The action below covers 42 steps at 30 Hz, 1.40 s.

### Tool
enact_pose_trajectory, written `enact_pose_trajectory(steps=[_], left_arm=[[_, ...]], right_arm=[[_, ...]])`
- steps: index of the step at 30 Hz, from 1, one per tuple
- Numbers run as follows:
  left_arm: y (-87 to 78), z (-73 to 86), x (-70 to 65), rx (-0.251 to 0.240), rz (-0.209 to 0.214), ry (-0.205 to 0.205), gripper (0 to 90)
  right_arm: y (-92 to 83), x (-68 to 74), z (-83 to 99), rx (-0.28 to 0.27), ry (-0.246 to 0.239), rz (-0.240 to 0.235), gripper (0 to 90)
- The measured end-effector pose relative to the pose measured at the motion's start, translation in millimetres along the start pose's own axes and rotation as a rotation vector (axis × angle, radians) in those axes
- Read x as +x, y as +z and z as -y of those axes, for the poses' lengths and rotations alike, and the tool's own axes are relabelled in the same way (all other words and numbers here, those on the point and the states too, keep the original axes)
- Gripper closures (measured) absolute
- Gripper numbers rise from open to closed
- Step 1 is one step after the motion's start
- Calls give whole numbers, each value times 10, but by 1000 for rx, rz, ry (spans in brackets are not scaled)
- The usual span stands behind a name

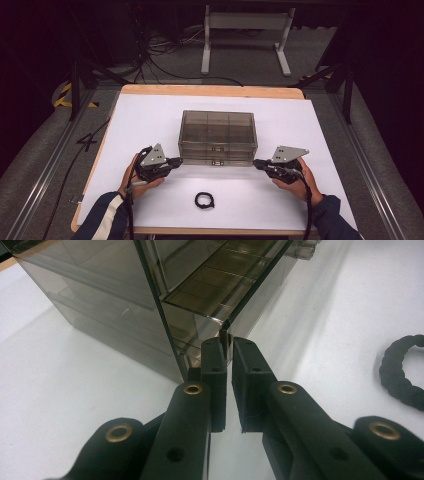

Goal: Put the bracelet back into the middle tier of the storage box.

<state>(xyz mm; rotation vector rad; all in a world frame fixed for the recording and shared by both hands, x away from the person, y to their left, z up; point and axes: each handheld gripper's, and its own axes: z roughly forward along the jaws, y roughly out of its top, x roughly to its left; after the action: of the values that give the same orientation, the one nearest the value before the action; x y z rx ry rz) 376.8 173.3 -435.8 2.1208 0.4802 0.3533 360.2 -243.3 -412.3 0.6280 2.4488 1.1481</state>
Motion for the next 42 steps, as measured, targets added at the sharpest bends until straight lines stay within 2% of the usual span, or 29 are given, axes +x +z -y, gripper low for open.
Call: enact_pose_trajectory(steps=[14, 31, 39, 42], left_arm=[[-41, 8, -56, 12, 4, 15, 836], [-89, 27, -107, 18, 11, 24, 828], [-105, 44, -123, 27, 28, 26, 830], [-101, 37, -153, 34, 37, 38, 829]], right_arm=[[-31, 39, 3, 8, -16, -12, 865], [-59, 82, 3, 15, -30, -50, 869], [-66, 99, 9, 29, -33, -66, 873], [-94, 118, 40, 29, -36, -72, 874]])
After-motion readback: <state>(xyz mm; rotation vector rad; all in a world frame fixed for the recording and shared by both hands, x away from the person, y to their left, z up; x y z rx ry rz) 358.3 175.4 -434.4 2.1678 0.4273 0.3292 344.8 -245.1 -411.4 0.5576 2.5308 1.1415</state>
